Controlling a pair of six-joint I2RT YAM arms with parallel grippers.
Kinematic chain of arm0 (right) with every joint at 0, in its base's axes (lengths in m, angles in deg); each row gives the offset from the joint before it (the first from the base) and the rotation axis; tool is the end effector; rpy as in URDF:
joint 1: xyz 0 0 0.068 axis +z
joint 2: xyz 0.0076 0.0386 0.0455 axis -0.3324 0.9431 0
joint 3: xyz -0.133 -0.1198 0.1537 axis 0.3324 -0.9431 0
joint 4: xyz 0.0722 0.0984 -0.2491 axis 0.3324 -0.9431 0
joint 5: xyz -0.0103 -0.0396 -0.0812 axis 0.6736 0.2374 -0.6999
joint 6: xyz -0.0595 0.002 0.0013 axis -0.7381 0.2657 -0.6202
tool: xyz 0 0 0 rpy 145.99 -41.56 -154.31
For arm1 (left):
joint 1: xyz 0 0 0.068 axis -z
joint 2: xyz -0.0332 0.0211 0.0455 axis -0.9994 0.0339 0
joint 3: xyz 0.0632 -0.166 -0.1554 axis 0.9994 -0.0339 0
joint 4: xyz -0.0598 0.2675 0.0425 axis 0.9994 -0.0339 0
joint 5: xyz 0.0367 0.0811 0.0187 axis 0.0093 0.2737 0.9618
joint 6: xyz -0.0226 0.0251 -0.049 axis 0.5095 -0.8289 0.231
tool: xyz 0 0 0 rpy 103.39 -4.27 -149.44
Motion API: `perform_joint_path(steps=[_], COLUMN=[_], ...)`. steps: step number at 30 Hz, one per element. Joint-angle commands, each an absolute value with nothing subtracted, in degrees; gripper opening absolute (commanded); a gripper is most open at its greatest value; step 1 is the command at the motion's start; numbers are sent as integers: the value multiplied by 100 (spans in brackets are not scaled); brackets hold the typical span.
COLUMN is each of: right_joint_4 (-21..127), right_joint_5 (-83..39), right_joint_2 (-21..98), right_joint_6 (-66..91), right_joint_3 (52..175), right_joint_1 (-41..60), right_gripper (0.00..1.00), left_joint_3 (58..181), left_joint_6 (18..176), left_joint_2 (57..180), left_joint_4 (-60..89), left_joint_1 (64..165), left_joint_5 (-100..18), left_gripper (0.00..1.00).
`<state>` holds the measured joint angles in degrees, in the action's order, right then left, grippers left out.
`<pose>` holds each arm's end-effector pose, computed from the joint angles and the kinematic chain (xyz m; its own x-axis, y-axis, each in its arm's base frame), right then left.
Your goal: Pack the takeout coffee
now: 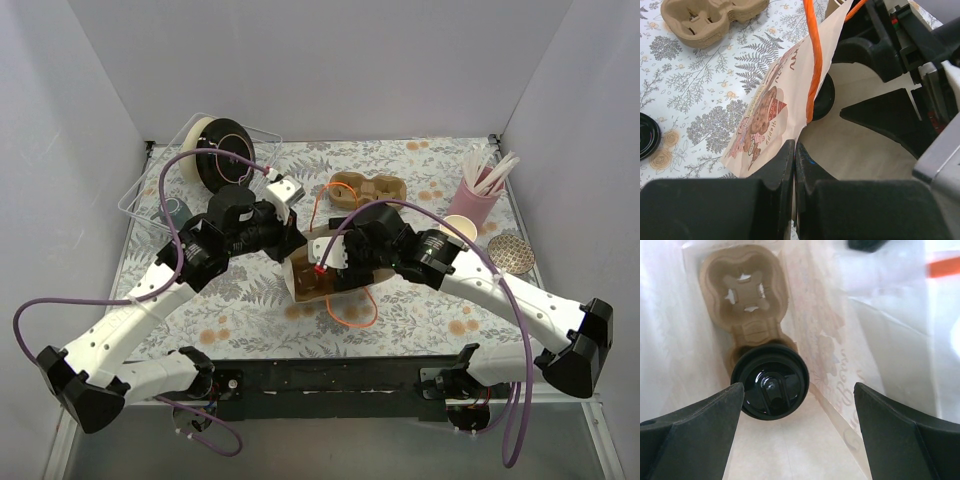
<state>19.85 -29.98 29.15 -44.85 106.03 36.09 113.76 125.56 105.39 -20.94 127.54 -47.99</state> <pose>0.1752 0.2547 0.2979 0.4109 -0.7598 -0.5039 -0.7919 -0.0235 -0.6102 0.2025 -0.1819 0.3380 -0.7913 -0.1485 -0.5931 0.3735 0.6506 -0.6612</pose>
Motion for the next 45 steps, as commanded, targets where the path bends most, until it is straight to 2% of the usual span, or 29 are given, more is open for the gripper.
perform_joint_path(steps=[1, 10, 24, 30, 38, 41, 44, 45], right_joint_4=[2427, 3314, 4290, 4800, 5020, 5021, 4722, 4652], right_joint_5=[-3105, -3368, -3738, -4106, -4790, -5369, -5958, -6057], right_joint_2=[2677, 2396, 2053, 1965, 2140, 2316, 2570, 2624], right_joint_6=[-4241, -3661, -3098, -2607, -1938, -1561, -981, -832], right_joint_3=[10668, 10440, 10519, 10563, 10879, 11080, 11623, 11766], right_joint_1=[3569, 3517, 3517, 3517, 3525, 3517, 3517, 3517], right_gripper=[99, 97, 96, 94, 94, 96, 98, 98], left_joint_3=[11630, 11691, 11709, 11700, 11867, 11955, 12051, 12139], left_joint_6=[12515, 12515, 12445, 12436, 12436, 12444, 12489, 12497], left_joint_2=[10591, 10722, 10854, 10854, 10890, 10855, 10819, 10793], left_joint_4=[-2183, -2051, -1919, -1849, -1911, -1972, -2042, -2103], left_joint_1=[12752, 12752, 12752, 12752, 12752, 12752, 12752, 12752], left_joint_5=[-4850, -4692, -4490, -4314, -4121, -3989, -3831, -3804], left_gripper=[0, 0, 10, 26, 32, 41, 55, 63])
